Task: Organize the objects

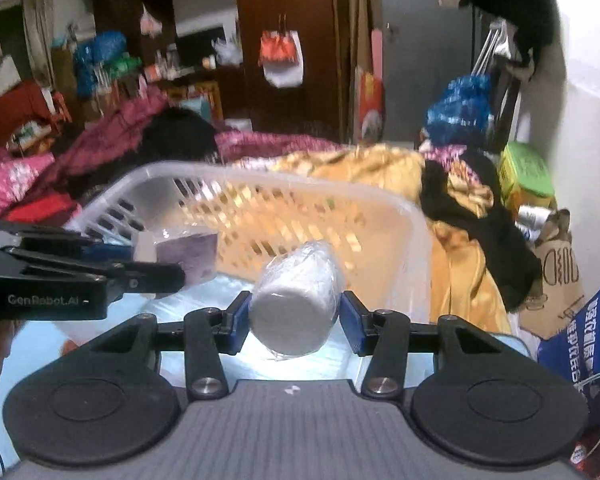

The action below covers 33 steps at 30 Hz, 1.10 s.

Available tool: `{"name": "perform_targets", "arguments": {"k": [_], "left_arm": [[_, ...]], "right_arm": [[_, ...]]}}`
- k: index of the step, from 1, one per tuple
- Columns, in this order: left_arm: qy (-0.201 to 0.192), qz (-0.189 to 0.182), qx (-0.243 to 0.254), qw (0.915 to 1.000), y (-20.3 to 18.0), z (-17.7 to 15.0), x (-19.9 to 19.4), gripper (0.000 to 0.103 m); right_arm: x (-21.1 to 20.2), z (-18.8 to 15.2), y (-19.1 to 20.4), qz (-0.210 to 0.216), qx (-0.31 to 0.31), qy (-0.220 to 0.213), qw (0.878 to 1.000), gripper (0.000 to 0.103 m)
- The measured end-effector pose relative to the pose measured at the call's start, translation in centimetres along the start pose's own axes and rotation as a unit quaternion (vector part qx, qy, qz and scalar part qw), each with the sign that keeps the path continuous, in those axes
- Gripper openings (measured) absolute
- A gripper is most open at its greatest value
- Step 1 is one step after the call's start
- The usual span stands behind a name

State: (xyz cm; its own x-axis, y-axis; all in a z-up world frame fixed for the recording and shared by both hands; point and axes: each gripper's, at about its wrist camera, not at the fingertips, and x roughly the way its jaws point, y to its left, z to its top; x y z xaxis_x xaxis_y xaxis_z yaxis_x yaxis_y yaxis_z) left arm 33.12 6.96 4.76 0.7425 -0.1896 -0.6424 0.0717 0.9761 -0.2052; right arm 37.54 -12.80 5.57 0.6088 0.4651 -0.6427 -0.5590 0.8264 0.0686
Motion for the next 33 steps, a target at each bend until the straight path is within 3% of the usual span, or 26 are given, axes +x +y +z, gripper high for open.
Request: {"name": "perform_targets", "arguments": {"k": [2,4,6,9,12,15,19,22,24,27,33], "left_arm": [[0.008,0.007,0.009,0.9999,-0.3,-0.1,0.5,0.042],[-0.008,0.020,0.019,0.9996,-0.8,-0.3,-0.1,0.050],[-0.036,0.025,0.019,0.9989,-1.1,-0.4,-1.7,0.072],[-0.093,0.003,0.025,0.9954,-1.3,-1.5,-6.1,0.079],[-0.135,0.006,0.047,0.9897,-1.8,-4.7,-11.0,0.086],[-0.161,0.017,0.055,0.9853,-1.8,-9.9,-14.5,0.090],[-0.163,0.027,0.051,0.9849,-0.9,-16.0,-15.0,0.090],[-0.161,0.015,0.021,0.9867,0.6,-18.5,-13.8,0.090],[-0.157,0.015,0.008,0.9874,1.5,-18.9,-13.2,0.090],[-0.166,0.014,-0.010,0.9860,2.2,-19.1,-13.3,0.090],[-0.184,0.008,0.004,0.9829,1.3,-19.7,-13.8,0.090]], "right_arm": [[0.7,-0.3,0.1,0.004,-0.005,0.013,1.000,0.052],[0.7,0.1,0.6,-0.006,-0.018,0.013,1.000,0.053],[-0.3,0.2,0.6,-0.005,-0.017,-0.004,1.000,0.074],[-4.4,-0.5,0.3,-0.005,0.002,-0.067,0.998,0.103],[-9.2,-2.5,-0.5,0.016,0.019,-0.130,0.991,0.103],[-13.5,-8.4,-2.1,0.049,0.035,-0.188,0.980,0.103],[-14.8,-17.0,-4.4,0.070,0.075,-0.203,0.974,0.103],[-14.2,-22.2,-6.5,0.094,0.160,-0.199,0.962,0.103],[-13.4,-23.1,-6.9,0.113,0.188,-0.193,0.956,0.103],[-12.6,-21.9,-5.8,0.085,0.147,-0.178,0.969,0.103],[-12.3,-21.5,-5.0,0.084,0.131,-0.183,0.971,0.103]]}}
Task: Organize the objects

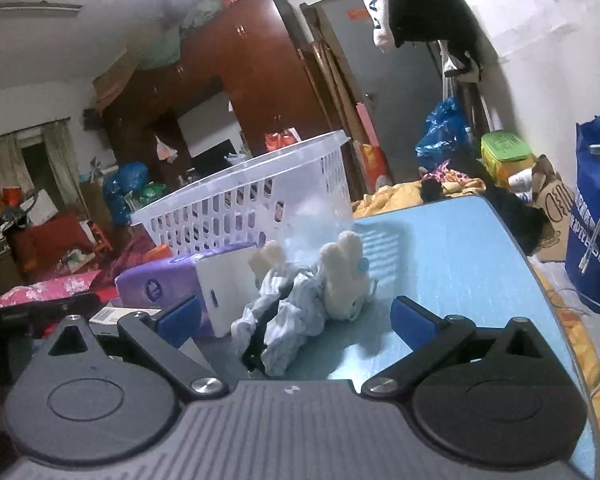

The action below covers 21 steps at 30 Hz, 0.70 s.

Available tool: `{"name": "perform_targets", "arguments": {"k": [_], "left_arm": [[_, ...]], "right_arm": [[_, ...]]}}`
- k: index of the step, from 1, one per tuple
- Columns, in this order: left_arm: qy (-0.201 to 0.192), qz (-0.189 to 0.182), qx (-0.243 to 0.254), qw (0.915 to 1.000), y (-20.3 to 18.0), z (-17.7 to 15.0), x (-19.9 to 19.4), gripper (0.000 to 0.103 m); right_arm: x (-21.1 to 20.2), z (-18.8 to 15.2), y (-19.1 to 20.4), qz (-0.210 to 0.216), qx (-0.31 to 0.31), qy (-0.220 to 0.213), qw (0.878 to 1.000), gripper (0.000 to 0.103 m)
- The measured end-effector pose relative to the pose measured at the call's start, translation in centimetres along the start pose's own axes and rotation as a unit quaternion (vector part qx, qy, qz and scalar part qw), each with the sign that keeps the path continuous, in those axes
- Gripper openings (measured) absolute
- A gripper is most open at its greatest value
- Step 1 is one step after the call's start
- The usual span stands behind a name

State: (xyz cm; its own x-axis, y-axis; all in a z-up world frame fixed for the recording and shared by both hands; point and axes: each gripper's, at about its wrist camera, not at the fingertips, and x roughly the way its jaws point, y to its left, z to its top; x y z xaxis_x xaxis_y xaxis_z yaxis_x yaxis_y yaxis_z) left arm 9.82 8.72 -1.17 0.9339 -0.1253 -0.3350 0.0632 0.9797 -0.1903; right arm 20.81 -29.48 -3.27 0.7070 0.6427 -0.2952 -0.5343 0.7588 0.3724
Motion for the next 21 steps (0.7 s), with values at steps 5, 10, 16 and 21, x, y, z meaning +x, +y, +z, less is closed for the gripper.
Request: {"name": "perform_targets", "arguments": {"k": [5,10,16,21], "left_arm": [[-0.013,-0.038,0.028,0.9988,-2.1,-1.2,-0.9,0.090],[-0.011,-0.053,0.081,0.9953,-4.0,-3.2,-1.4,0.089],[-0.006,-0.062,0.096,0.9934,-4.0,-4.3,-0.4,0.078],[-0.002,-0.070,0.102,0.9923,-4.3,-4.8,0.4,0.063]], "right_arm": [[-1.2,-1.3,0.7,0.021,-0.002,-0.013,1.000,0.097],[-1.3,-2.7,4.9,0.067,-0.095,-0.002,0.993,0.090],[1.3,-4.7,6.9,0.075,-0.147,0.041,0.985,0.062],[1.2,-5.4,7.5,0.075,-0.172,0.031,0.982,0.054]]}}
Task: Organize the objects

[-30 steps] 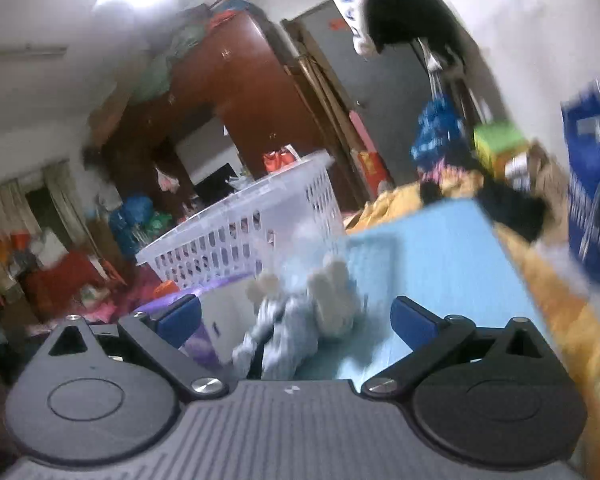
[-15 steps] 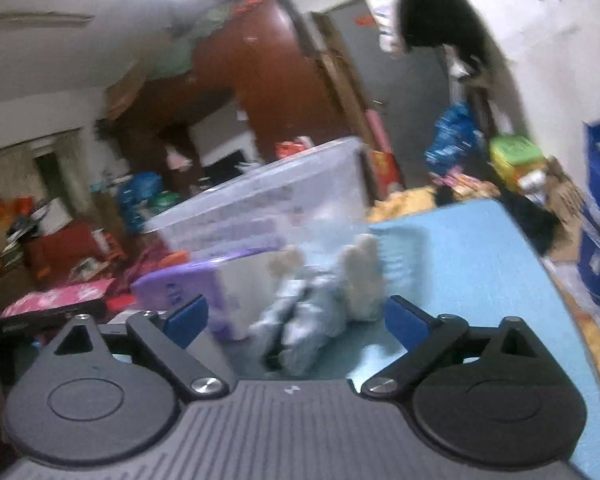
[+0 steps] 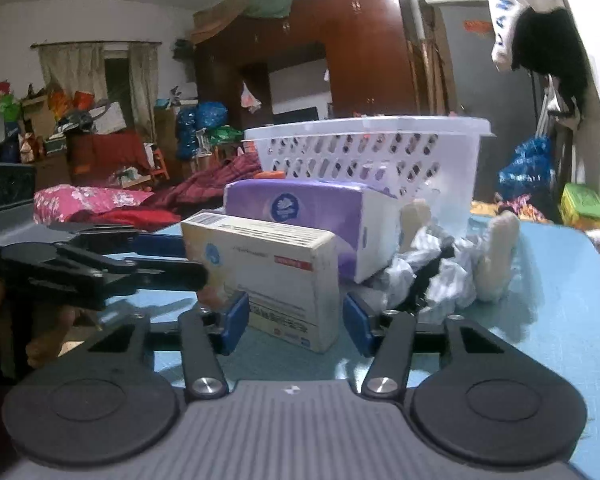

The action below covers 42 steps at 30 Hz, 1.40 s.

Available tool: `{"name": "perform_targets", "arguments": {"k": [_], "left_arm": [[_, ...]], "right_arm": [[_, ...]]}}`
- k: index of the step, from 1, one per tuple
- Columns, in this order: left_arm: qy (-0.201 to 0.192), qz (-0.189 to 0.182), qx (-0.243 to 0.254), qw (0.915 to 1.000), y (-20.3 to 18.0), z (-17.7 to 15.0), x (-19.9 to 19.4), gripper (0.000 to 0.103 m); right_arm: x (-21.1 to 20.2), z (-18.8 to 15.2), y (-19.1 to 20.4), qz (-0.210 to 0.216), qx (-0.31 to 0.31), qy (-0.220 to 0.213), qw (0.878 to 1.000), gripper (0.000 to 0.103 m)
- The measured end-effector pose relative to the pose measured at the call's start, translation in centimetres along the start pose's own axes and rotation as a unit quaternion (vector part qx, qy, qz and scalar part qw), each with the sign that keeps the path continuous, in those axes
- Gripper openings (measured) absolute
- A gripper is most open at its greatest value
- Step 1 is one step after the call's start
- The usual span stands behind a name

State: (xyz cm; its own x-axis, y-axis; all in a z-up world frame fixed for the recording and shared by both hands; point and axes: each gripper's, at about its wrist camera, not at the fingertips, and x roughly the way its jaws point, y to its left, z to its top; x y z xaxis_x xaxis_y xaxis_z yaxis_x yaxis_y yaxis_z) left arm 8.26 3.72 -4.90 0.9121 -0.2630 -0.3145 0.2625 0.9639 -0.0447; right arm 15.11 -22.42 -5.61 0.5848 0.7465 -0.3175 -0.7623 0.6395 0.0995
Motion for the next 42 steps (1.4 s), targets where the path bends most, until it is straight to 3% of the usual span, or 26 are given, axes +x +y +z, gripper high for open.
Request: {"name": "perform_targets", "arguments": {"k": [6,9,26,30,35,39,42], "left_arm": [[-0.008,0.022,0.014,0.9996,-0.3,-0.3,-0.2,0.049],[-0.008,0.024,0.015,0.9996,-0.3,-0.4,-0.2,0.047],[-0.082,0.028,0.038,0.9955,-2.7,1.8,-4.0,0.045],[-0.100,0.029,0.052,0.9932,-3.1,4.2,-4.3,0.045],[-0.102,0.025,0.059,0.9928,-1.7,11.0,-2.2,0.045],[-0.074,0.030,0.050,0.9955,0.3,16.3,1.7,0.045],[-0.032,0.036,0.045,0.9978,2.0,18.3,5.4,0.045]], "right_arm": [[-0.1,0.2,0.9,-0.012,-0.029,-0.008,0.999,0.050],[-0.3,0.2,1.3,-0.035,-0.041,-0.010,0.999,0.033],[-3.1,2.0,3.4,-0.057,-0.058,-0.061,0.995,0.031],[-4.0,3.7,3.3,-0.058,-0.055,-0.074,0.994,0.031],[-4.0,8.9,2.1,-0.064,-0.069,-0.084,0.992,0.031],[-1.6,14.3,-0.4,-0.073,-0.069,-0.073,0.992,0.031],[1.3,17.7,-3.1,-0.071,-0.044,-0.051,0.995,0.031]]}}
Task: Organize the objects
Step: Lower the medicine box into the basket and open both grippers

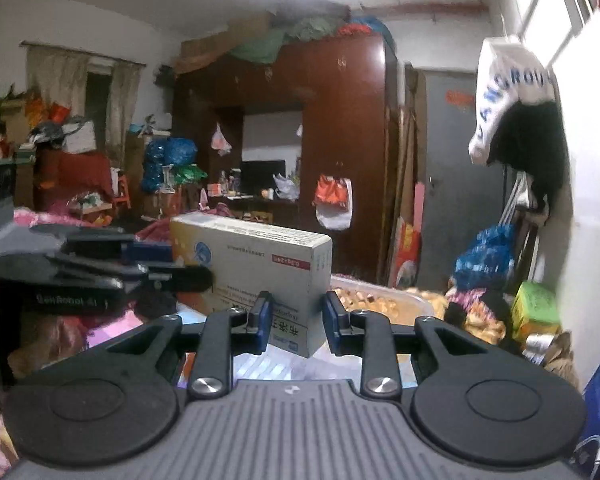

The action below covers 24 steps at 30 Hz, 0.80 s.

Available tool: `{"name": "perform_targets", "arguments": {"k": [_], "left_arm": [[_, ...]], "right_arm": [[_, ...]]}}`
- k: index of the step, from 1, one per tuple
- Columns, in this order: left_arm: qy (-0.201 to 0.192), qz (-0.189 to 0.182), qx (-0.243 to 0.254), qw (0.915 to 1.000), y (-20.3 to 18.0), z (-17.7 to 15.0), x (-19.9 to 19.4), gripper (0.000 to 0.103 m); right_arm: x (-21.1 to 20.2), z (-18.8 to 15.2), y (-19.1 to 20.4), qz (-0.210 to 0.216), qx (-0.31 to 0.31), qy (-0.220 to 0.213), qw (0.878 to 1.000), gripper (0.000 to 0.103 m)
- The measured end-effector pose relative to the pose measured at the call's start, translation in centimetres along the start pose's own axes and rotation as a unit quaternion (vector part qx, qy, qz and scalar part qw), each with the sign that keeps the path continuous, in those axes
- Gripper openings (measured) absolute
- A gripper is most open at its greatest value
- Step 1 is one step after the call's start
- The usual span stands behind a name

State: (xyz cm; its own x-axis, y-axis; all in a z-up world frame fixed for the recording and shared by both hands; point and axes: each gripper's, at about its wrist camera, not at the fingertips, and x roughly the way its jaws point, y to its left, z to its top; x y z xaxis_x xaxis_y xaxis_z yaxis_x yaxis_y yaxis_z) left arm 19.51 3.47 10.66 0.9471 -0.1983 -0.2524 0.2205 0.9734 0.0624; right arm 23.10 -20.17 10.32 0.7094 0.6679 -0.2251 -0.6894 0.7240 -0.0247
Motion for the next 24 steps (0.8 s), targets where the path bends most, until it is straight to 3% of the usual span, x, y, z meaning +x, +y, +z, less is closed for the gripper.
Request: {"name": "perform_targets", "arguments": {"k": [3,8,12,14,16,18,19,22,24], "left_arm": [[0.062,-0.001,-0.018,0.9979,2.1,0.1,4.4,0.045],[0.166,-0.002,-0.046,0.9851,4.6,-0.8,10.2,0.047],[0.179,0.008,-0.036,0.9832,4.7,-1.0,10.6,0.050],[0.155,0.005,-0.036,0.9872,4.7,-1.0,9.1,0.055],[0.129,0.009,-0.033,0.9911,4.4,-0.7,6.9,0.061],[0.099,0.007,-0.041,0.9943,4.3,-0.9,3.8,0.063],[0.087,0.007,-0.044,0.9952,4.1,-1.0,2.4,0.064],[0.055,0.018,-0.041,0.9974,3.4,-3.1,-1.4,0.075],[0.055,0.040,-0.043,0.9968,3.2,-5.1,-2.6,0.077]], "right_arm": [[3.5,0.3,-1.7,-0.001,0.019,0.039,0.999,0.031],[10.4,-1.2,-3.9,-0.007,0.055,0.150,0.987,0.031],[13.2,-2.1,-5.1,-0.010,0.092,0.207,0.974,0.031],[12.6,-2.1,-5.4,-0.011,0.103,0.203,0.974,0.035],[10.6,-2.0,-5.2,-0.003,0.102,0.178,0.979,0.048],[8.4,-1.6,-5.3,-0.015,0.094,0.148,0.984,0.067],[6.9,-1.5,-5.4,-0.023,0.092,0.128,0.987,0.070],[2.3,-3.0,-5.6,-0.027,0.105,0.073,0.991,0.084],[-0.8,-5.3,-5.6,-0.043,0.107,0.042,0.992,0.097]]}}
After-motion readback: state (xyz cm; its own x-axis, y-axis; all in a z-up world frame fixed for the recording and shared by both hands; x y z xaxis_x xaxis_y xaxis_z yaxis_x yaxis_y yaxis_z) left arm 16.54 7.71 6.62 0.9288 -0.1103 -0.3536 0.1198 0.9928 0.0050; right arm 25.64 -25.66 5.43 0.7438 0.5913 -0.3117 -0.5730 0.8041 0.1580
